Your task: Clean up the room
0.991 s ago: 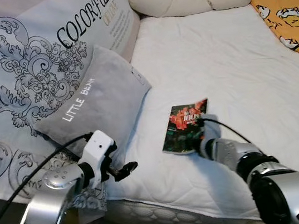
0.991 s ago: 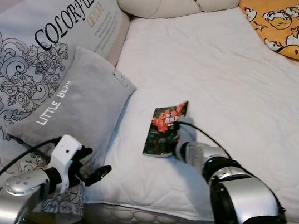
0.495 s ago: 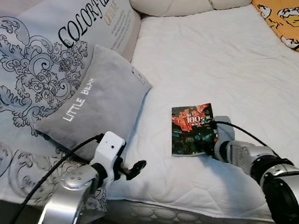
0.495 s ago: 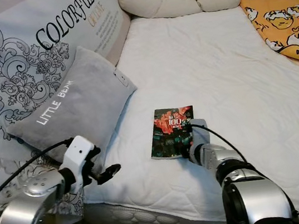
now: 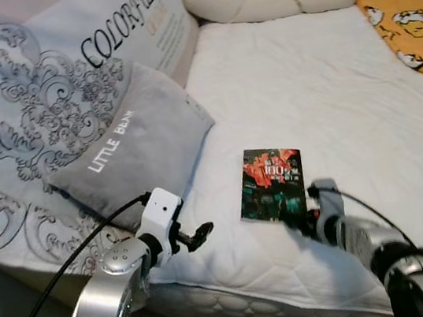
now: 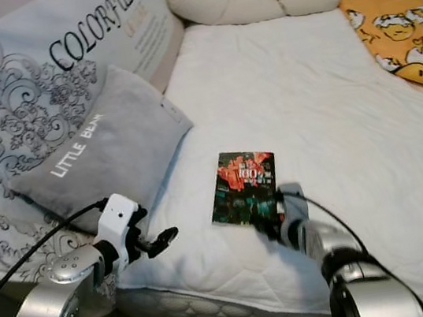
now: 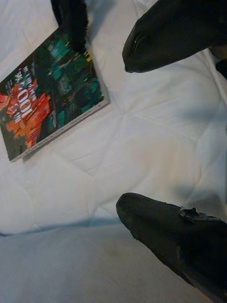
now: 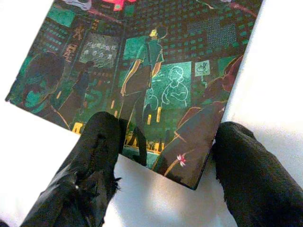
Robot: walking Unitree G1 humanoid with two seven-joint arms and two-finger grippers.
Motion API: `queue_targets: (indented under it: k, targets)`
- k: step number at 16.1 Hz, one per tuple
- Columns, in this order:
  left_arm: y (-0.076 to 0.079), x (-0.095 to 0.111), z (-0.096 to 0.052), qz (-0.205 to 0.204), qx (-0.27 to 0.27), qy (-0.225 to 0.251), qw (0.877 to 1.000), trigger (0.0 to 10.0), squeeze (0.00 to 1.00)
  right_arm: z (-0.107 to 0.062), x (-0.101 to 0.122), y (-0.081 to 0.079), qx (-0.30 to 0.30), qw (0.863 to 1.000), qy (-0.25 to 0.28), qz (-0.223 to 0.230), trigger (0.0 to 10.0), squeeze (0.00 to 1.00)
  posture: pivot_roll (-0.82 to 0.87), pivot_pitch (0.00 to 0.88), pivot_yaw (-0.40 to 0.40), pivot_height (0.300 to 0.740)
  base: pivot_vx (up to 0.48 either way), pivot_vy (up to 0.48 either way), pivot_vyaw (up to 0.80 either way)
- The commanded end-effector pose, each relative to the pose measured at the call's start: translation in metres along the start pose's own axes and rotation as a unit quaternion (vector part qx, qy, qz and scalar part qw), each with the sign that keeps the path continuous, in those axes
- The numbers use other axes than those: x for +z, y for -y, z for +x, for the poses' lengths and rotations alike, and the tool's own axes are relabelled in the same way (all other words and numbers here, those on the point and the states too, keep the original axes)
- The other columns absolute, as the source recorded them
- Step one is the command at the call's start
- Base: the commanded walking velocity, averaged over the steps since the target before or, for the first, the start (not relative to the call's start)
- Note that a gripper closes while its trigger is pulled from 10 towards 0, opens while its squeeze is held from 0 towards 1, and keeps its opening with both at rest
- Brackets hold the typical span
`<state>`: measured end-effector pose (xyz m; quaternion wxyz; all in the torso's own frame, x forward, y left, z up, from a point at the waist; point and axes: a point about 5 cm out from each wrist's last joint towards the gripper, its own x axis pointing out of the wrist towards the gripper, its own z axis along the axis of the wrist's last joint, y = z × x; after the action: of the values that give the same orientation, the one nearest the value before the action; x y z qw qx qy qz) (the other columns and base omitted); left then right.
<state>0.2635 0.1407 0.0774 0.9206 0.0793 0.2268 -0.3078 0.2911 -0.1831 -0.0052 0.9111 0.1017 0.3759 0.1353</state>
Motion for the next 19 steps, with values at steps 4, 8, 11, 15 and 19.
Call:
queue_targets:
  k: [4, 8, 11, 15, 19]
  targets:
    - [-0.006, -0.004, -0.002, -0.004, 0.028, -0.002, 1.000, 10.0, 0.00, 0.007, 0.005, -0.018, 0.030, 0.999, 0.016, -0.008, 10.0, 0.84, 0.03, 0.000, 0.033, 0.740, 0.000, 0.000, 0.00]
    - [-0.009, 0.000, -0.006, -0.018, 0.062, 0.025, 0.998, 10.0, 0.00, 0.002, 0.011, -0.008, -0.010, 0.996, 0.083, 0.010, 10.0, 1.00, 0.06, 0.000, 0.015, 0.740, 0.000, 0.000, 0.00]
    - [-0.008, -0.002, -0.007, -0.026, 0.066, 0.031, 0.997, 10.0, 0.00, -0.004, 0.014, -0.003, -0.008, 0.993, 0.111, 0.037, 10.0, 1.00, 0.04, 0.000, 0.016, 0.740, 0.000, 0.000, 0.00]
    - [-0.006, 0.004, -0.011, -0.022, 0.048, 0.063, 0.997, 10.0, 0.00, -0.018, 0.019, 0.006, -0.077, 0.993, 0.086, 0.014, 10.0, 1.00, 0.00, 0.000, 0.031, 0.740, 0.000, 0.000, 0.00]
    - [-0.013, 0.007, -0.022, -0.031, 0.118, 0.105, 0.987, 10.0, 0.00, -0.052, 0.036, -0.012, -0.102, 0.972, 0.210, -0.013, 10.0, 1.00, 0.03, 0.000, 0.011, 0.740, 0.000, 0.000, 0.00]
